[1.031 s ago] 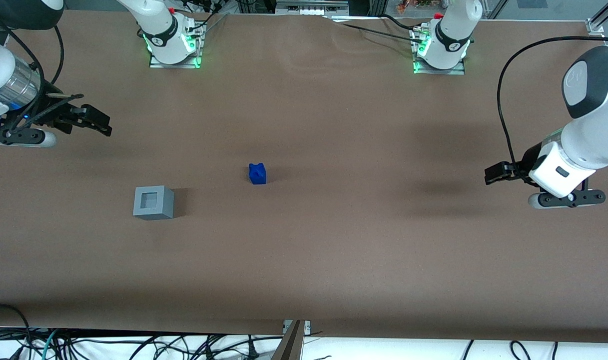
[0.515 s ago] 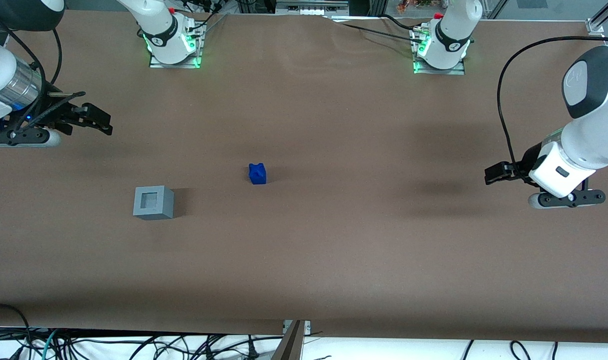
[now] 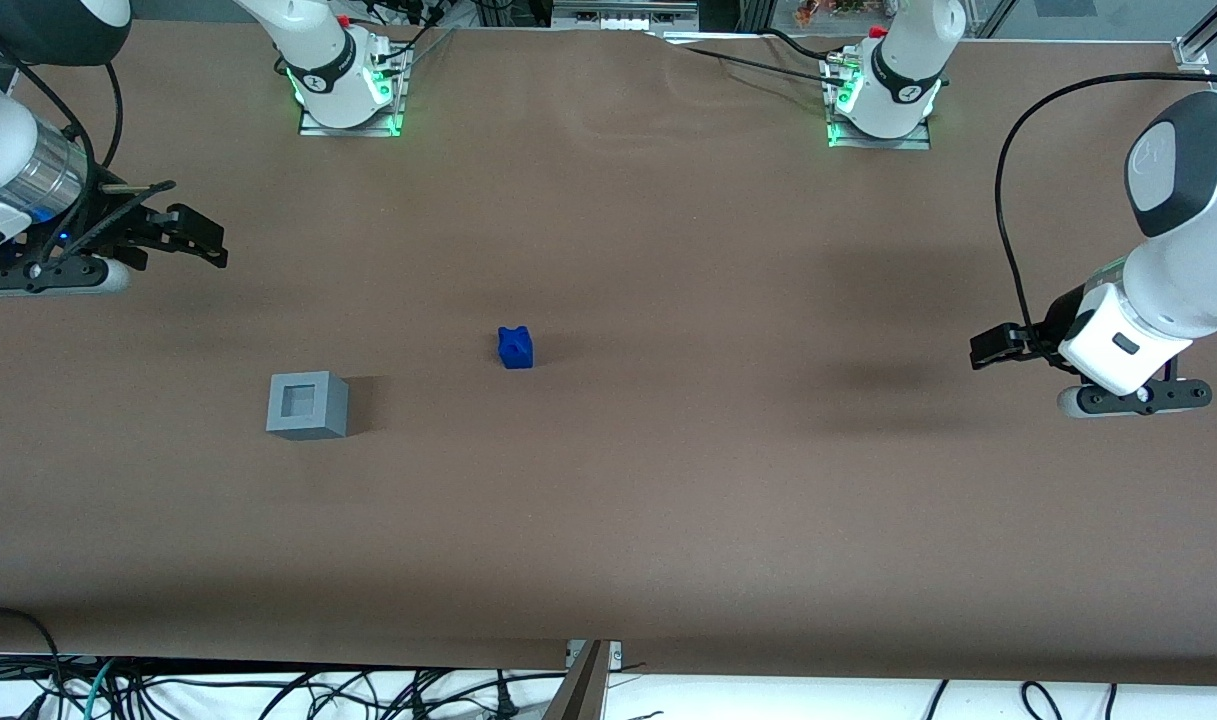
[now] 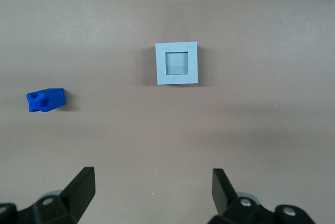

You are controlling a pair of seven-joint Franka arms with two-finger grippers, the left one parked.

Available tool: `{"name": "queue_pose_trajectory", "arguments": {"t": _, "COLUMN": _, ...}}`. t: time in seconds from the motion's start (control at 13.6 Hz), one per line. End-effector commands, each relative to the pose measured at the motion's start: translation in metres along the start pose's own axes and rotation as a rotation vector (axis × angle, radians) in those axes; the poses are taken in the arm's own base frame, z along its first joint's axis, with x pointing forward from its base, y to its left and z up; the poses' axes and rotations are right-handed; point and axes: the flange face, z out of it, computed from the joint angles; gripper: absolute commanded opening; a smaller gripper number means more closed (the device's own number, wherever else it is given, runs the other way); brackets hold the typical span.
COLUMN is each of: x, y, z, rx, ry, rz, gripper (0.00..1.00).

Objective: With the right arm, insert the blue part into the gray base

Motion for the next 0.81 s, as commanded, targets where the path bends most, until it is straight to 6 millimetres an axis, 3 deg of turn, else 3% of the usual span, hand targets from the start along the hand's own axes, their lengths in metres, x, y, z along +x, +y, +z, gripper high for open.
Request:
{"name": "queue_pose_trajectory", "arguments": {"t": 0.0, "x": -0.0069, "y": 0.0026, "z": -0.0024, "rx": 0.008, "ry": -0.007, "rz": -0.013, "gripper": 0.99}}
{"name": "queue_pose_trajectory", "arguments": {"t": 0.74, "x": -0.0078, "y": -0.0002, "z": 0.0011, "rx": 0.012, "ry": -0.013, "rz": -0.008, "gripper": 0.99}}
